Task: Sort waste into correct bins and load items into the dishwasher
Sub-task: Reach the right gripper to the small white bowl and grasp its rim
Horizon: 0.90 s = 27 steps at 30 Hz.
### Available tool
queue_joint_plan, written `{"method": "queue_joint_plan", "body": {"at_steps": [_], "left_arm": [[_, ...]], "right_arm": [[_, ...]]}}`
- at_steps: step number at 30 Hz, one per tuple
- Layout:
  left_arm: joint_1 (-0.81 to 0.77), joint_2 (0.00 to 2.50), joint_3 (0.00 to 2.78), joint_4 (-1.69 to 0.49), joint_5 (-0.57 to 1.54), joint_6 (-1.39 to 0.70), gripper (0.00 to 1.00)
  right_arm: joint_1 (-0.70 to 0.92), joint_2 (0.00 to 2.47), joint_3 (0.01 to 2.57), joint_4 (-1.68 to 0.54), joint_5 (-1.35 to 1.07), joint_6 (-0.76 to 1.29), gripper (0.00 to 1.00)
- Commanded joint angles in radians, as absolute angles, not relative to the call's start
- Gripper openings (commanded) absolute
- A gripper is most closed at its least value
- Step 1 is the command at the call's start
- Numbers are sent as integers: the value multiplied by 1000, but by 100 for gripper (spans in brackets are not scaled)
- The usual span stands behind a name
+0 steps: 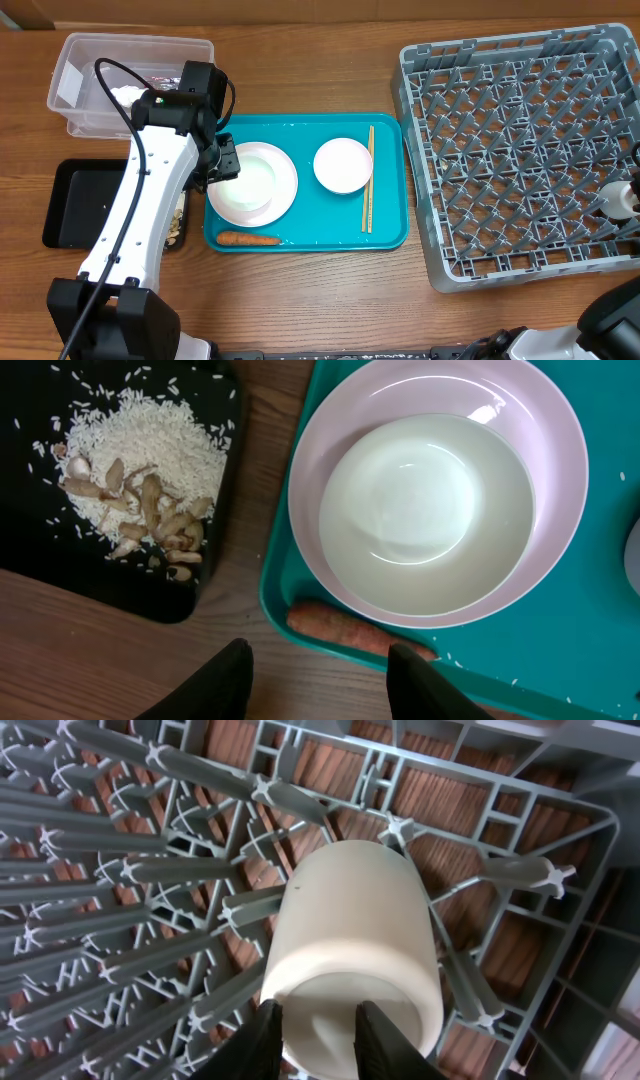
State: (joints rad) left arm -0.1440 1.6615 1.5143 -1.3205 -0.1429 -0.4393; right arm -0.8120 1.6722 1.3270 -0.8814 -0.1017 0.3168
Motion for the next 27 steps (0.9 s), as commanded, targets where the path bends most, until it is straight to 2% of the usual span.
{"method": "queue_joint_plan", "body": {"at_steps": [1, 7, 10, 13, 15, 22, 27], "left_arm": [[-144, 1639, 1528, -1327, -138, -450, 46], [-144, 1639, 1528, -1327, -138, -450, 47], [-144, 1639, 1528, -1327, -137, -450, 47], [-144, 1639, 1528, -1321, -138, -450, 54], [-144, 1639, 1528, -1317, -137, -450, 56], [-144, 1640, 1528, -1311, -122, -450, 62], [-144, 1640, 1528, -1305, -111, -450, 64]], "right_arm": [[-814, 1679, 1381, -887, -130, 341, 29], [-813, 1619, 1459, -932, -222, 324, 35], [-808, 1576, 1503, -957, -378, 256, 38], [-767, 1524, 1517, -979, -583, 147, 42], [-717, 1493, 1517, -996, -624, 95, 47], [-406, 1448, 1516, -1085, -614, -43, 52], [-106, 1467, 1504, -1099, -467, -53, 52]]}}
